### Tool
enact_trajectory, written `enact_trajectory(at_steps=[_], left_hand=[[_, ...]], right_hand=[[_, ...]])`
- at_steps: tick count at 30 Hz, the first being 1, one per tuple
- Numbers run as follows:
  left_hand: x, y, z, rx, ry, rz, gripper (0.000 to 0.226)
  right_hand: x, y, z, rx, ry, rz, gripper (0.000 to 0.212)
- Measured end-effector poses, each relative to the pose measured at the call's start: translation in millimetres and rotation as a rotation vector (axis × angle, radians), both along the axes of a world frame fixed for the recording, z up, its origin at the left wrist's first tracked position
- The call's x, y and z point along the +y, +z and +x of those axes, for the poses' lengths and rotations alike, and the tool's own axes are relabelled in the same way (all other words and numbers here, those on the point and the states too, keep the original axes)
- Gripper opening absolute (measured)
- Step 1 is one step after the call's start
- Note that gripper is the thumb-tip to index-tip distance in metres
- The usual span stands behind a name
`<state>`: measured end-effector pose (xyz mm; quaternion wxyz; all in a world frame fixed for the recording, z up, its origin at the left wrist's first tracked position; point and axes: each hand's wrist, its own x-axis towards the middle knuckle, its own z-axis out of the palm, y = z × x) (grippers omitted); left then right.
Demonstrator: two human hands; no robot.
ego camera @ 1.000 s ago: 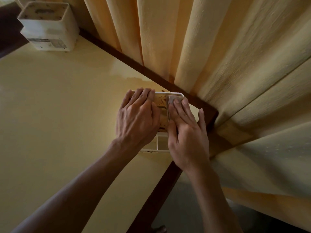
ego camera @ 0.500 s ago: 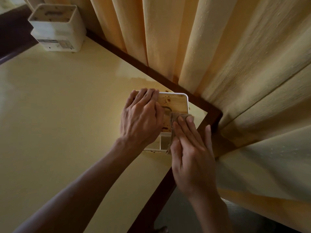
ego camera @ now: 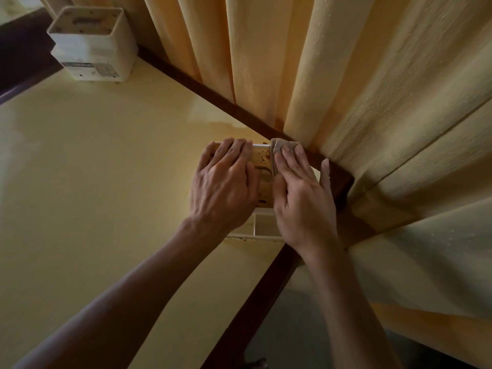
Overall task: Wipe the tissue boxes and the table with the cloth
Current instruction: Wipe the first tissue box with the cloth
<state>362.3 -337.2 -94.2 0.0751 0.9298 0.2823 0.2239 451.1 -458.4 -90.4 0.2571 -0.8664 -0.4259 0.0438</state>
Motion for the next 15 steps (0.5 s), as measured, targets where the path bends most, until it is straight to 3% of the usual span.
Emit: enact_trajectory(at_steps=[9,15], left_hand=[[-2,-3,0,-0.008,0.019,-0.033,0.05],[-2,-3,1,-0.006,0.011,-0.04,0.049]], right_hand=[[-48,-5,-56,0.006,-0.041,0.088,0.053],[-45,-3,-54,0.001,-0.05,0.088,0.053]])
